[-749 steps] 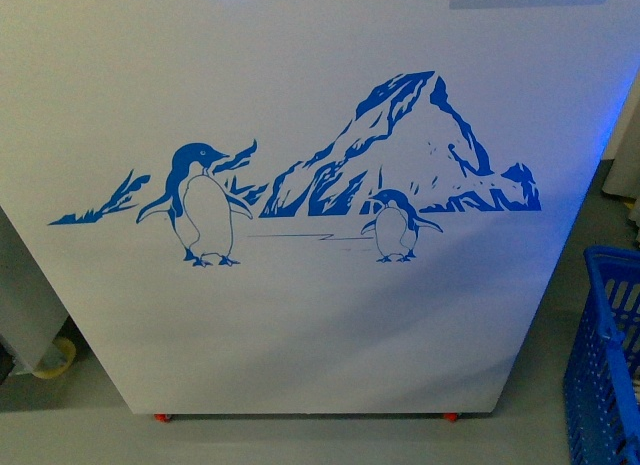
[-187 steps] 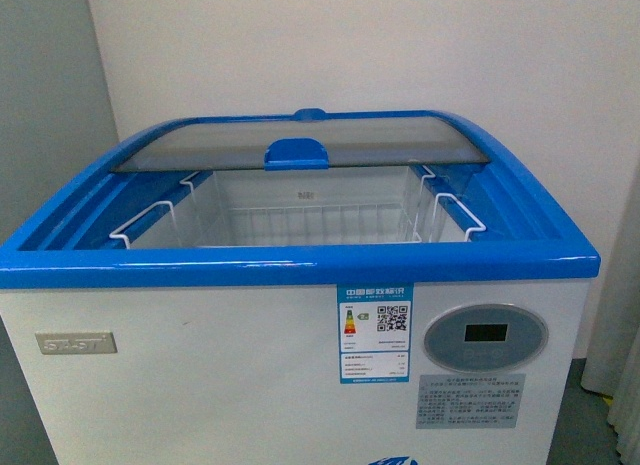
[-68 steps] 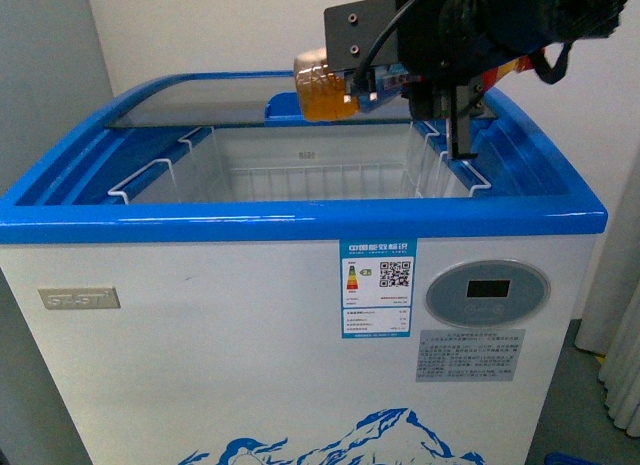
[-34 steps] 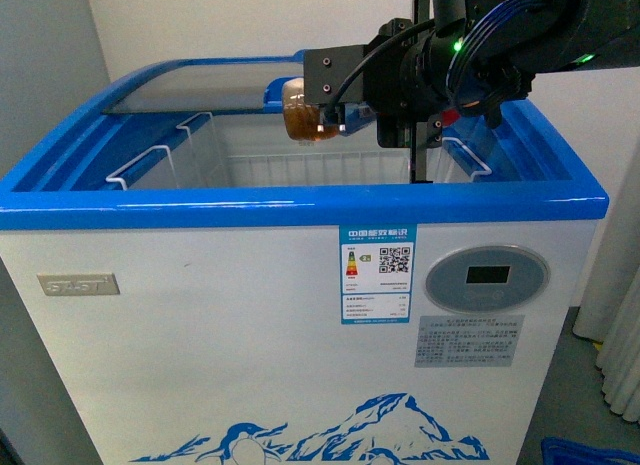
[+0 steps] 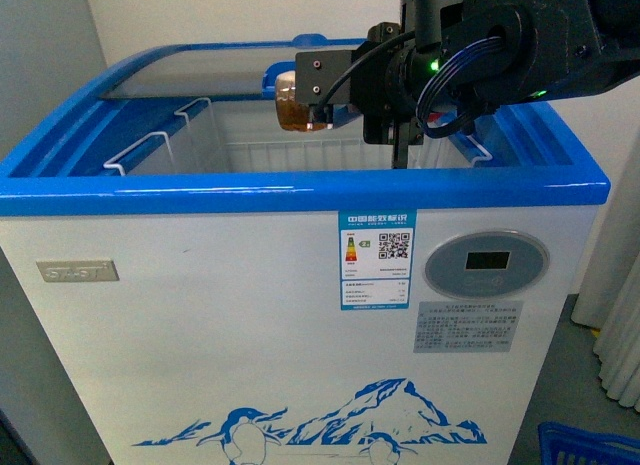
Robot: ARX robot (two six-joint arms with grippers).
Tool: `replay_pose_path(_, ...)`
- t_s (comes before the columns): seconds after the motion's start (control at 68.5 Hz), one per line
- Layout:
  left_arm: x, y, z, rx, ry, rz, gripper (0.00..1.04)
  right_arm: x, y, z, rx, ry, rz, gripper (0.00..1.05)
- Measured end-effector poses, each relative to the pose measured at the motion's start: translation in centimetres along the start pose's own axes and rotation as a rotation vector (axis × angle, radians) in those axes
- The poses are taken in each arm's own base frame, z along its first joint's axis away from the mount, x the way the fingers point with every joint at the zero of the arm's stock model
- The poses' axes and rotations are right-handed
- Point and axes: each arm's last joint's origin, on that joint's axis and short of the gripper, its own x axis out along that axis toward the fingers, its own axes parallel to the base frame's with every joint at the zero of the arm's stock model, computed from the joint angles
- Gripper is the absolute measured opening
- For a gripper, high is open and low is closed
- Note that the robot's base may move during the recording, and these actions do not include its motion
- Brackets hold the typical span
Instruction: Put drink in fridge
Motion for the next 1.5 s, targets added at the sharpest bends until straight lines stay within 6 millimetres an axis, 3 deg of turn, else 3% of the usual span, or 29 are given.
replay_pose_path(0.526,0.0,0.0,0.0,0.0,0.0,0.0,0.03,0.5,0.8,0.3,-0.017,0.015,-0.055,0.36)
replay_pose_path(0.862,0.0,0.0,0.0,0.0,0.0,0.0,0.03,4.2,2.3,-1.6,-0.057,0.167,-0.15,0.36)
replay_pose_path(1.139,0.0,0.0,0.0,0.0,0.0,0.0,0.03,2.6,2.8,-0.2,0.053,0.119,0.025,0.35)
replay_pose_path(1.505,0.0,0.0,0.0,0.0,0.0,0.0,0.03,2.5,3.1,0.5,0.11,0.116,0.107,0.35)
